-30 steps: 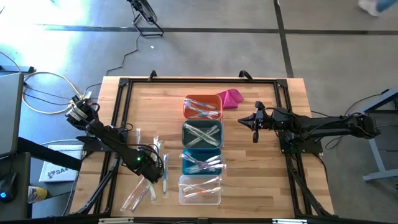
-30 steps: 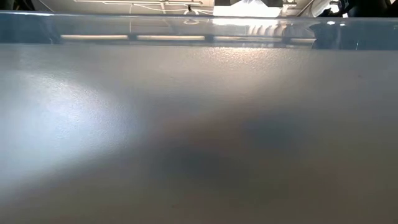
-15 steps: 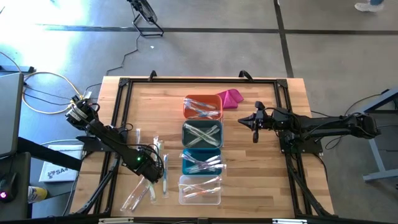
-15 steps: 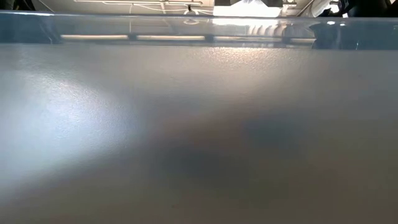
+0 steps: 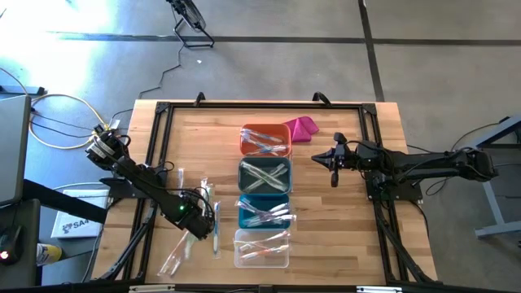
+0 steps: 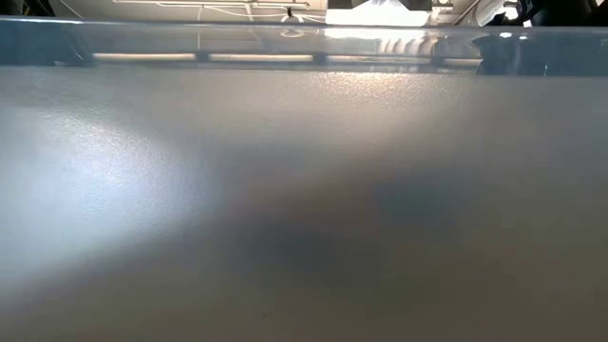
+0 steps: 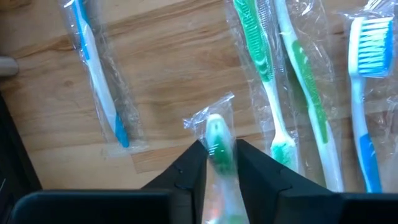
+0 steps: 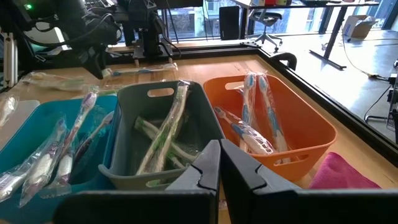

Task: Pick & Place Toothbrushes
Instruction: Put the green toothbrush into the green bin

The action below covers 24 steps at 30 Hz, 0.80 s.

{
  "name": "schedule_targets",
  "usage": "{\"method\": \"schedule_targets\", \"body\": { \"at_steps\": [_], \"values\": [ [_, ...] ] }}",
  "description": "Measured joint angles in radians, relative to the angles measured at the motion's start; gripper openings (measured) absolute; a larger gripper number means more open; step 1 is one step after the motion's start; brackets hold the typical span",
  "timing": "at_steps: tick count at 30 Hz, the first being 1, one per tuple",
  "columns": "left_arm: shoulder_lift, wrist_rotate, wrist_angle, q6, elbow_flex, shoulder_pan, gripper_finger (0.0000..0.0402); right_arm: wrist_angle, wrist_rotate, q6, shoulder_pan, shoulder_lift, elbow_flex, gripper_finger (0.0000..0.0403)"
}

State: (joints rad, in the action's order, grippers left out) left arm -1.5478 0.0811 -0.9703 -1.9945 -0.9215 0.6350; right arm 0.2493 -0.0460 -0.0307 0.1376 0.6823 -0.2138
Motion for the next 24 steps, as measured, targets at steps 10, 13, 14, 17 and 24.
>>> {"method": "schedule_targets", "body": {
  "at_steps": [10,13,14,17,24],
  "values": [
    [0.000,0.000,0.000,0.001,0.000,0.000,0.0054,0.000,0.000,0.000,0.000,0.000,0.000,0.0004],
    [0.000,0.000,0.004,0.023,0.000,0.000,0.0053,0.000,0.000,0.000,0.000,0.000,0.000,0.0004],
    [0.001,0.000,0.004,0.027,0.000,-0.001,0.0053,0.000,0.000,0.000,0.000,0.000,0.000,0.0004],
    [0.009,0.000,0.003,0.035,-0.001,-0.001,0.0052,0.000,0.000,0.000,0.000,0.000,0.000,0.0004],
    [0.065,0.035,0.012,0.080,-0.002,-0.020,0.0052,0.001,-0.002,0.000,0.000,0.000,0.000,0.0004]
  ]
}}
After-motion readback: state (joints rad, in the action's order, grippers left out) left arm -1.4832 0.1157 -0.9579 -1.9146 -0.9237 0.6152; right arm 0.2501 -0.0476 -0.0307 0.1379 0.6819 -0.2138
